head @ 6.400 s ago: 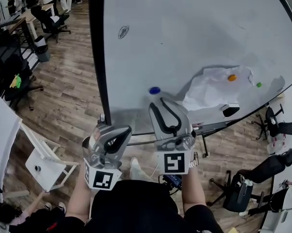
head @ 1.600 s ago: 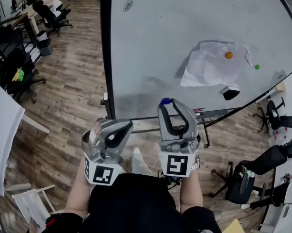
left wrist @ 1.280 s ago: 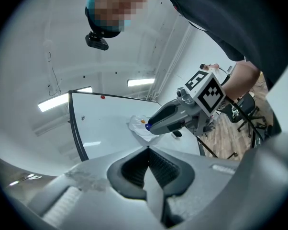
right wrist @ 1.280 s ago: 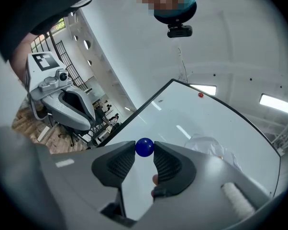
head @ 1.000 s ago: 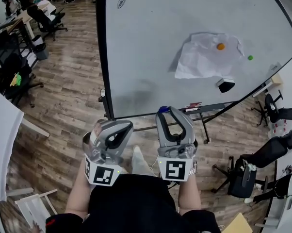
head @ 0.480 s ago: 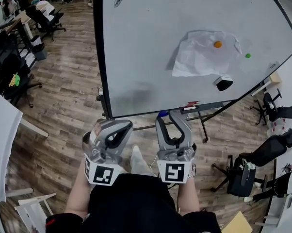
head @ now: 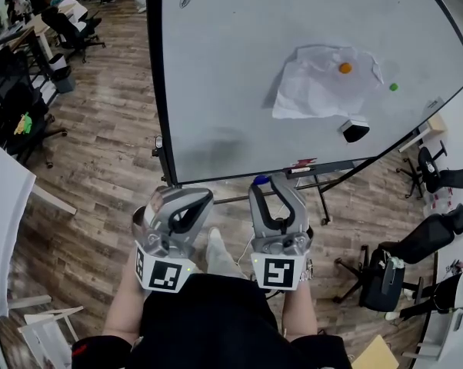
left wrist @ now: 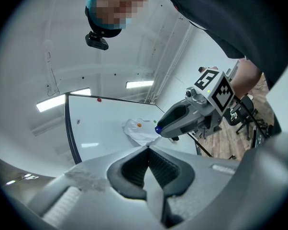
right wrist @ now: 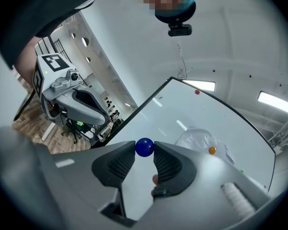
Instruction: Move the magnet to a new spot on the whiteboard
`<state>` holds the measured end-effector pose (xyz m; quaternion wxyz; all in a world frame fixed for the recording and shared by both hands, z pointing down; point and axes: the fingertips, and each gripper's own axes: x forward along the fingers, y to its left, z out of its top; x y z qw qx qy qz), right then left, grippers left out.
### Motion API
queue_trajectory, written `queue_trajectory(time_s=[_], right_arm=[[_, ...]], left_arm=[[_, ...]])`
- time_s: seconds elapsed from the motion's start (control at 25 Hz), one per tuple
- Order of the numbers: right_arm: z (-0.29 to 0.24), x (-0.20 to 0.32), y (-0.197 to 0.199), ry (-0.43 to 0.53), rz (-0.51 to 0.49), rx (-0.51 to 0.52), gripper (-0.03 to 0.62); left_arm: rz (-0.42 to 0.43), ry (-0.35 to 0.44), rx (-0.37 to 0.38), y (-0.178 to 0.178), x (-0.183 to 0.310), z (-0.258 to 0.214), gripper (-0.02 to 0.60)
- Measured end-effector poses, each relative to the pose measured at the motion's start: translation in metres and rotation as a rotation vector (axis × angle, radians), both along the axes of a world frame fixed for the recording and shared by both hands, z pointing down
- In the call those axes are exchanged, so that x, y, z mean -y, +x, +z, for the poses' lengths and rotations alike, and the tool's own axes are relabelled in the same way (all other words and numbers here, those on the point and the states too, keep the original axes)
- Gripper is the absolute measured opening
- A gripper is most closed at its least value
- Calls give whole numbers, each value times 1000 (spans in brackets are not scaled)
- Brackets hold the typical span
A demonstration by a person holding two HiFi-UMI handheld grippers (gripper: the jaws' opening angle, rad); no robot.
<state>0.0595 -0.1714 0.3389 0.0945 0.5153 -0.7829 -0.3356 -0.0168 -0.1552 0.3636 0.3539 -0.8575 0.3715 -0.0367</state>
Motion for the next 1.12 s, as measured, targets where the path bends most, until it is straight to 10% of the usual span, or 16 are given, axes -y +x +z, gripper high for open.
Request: queue_trajectory(time_s=[1.12], right_arm=[[-16, 38, -11, 37, -51, -42, 124]], left_arm=[[-50, 9, 1, -5, 30, -2, 2]])
